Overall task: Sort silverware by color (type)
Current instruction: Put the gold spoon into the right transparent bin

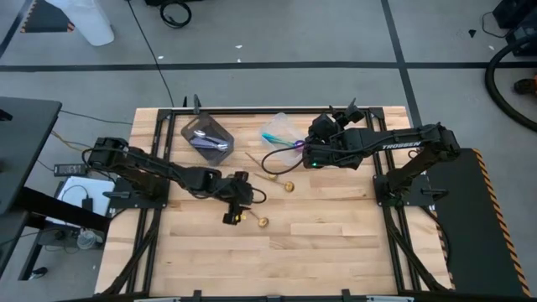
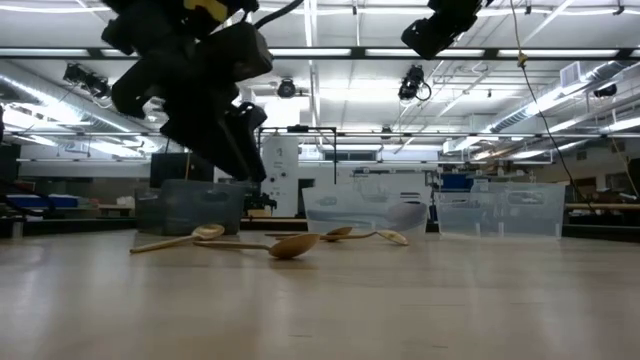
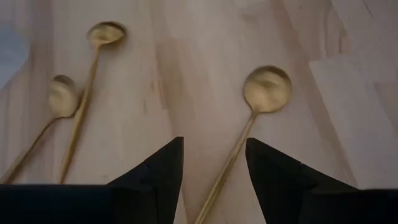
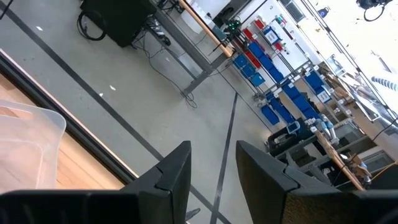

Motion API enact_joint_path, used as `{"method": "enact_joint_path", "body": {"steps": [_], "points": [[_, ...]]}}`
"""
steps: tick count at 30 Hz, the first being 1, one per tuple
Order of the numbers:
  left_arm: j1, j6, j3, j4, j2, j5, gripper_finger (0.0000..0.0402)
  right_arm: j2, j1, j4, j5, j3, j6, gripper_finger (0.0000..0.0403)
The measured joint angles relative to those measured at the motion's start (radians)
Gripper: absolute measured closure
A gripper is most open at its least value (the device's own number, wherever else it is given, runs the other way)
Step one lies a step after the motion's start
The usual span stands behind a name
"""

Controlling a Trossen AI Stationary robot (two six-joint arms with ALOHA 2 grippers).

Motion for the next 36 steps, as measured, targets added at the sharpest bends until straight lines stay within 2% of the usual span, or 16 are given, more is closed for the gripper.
{"method": "enact_joint_path", "body": {"steps": [6, 12, 17, 29, 36], "points": [[-0.009, 0.045, -0.095, 0.141, 0.0, 0.0, 0.0234, 0.0, 0.0, 0.0, -0.001, 0.0, 0.0, 0.0266], [-0.008, 0.033, -0.14, 0.133, 0.0, -0.001, 0.0237, 0.0, 0.0, 0.0, -0.005, 0.0, 0.0, 0.0266], [-0.004, -0.106, -0.146, 0.061, 0.0, -0.012, 0.0237, 0.0, 0.0, 0.0, -0.008, 0.0, 0.0, 0.0266], [-0.004, -0.498, -0.145, -0.106, 0.0, -0.185, 0.0237, 0.0, 0.0, 0.002, -0.011, 0.0, 0.0, 0.0266], [-0.005, -0.61, -0.145, -0.115, -0.001, -0.203, 0.0237, 0.0, 0.0, 0.003, -0.012, 0.0, 0.0, 0.0266]]}}
